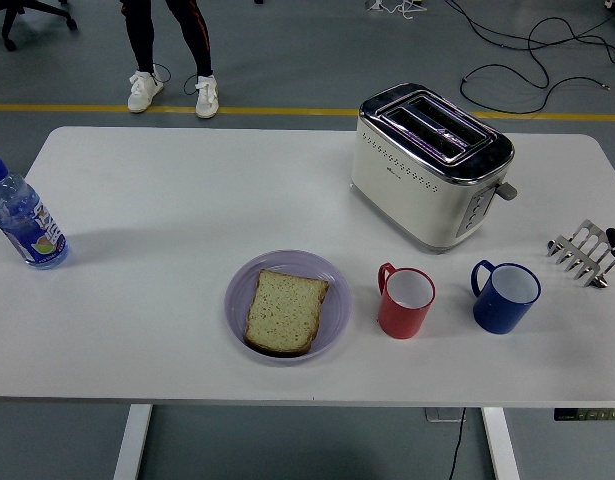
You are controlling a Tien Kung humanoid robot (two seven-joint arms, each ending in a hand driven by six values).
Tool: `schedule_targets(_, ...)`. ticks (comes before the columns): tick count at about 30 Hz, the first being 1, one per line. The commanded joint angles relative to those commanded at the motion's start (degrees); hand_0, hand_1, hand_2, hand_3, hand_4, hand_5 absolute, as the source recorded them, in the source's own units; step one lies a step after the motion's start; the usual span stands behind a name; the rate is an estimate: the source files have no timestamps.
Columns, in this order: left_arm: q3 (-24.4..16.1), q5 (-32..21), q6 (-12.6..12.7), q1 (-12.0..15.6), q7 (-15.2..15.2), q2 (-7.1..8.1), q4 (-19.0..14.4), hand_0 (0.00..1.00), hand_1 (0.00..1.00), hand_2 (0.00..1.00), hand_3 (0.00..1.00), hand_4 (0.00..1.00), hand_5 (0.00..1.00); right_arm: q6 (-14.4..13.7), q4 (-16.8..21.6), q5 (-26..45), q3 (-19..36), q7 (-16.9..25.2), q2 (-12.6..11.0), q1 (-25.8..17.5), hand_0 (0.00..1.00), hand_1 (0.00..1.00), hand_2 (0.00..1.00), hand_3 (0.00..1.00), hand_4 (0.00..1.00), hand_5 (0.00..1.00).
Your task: Pick up the cup,pour liquid into bread,place the cup on the desk
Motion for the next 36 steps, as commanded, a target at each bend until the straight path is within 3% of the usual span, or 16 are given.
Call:
schedule_targets(9, 0.80, -0.54, 0.11, -0.04, -0.11, 0.03, 0.00, 0.655, 0.690, 0.710, 0.605, 0.344, 0.922, -0.76, 0.37, -15.96, -3.98, 1.01, 0.32, -2.19, 0.953, 0.875, 0.967, 0.998, 0.998, 0.079)
schedule_targets(14, 1.04, -0.39, 0.01, 0.14, -0.08, 0.03, 0.00, 0.655, 0.690, 0.710, 0.604, 0.342, 0.919, -1.61, 0.61, -17.44, -7.21, 1.63, 0.57, -3.15, 0.956, 0.881, 0.964, 0.998, 0.998, 0.103)
schedule_targets(19, 1.34, -0.07, -0.19, 0.31, -0.04, -0.04, 0.00, 0.655, 0.690, 0.710, 0.604, 0.341, 0.919, -1.84, -1.63, -17.60, -9.67, 1.95, 1.42, -2.84, 0.957, 0.881, 0.963, 0.998, 0.998, 0.101)
schedule_targets(36, 2.60, -1.05, -0.30, 0.43, -0.13, -0.17, 0.00, 0.654, 0.690, 0.710, 0.604, 0.339, 0.919, -1.91, -7.08, -14.92, -12.65, 2.82, 3.63, 0.09, 0.952, 0.879, 0.959, 0.998, 0.998, 0.105)
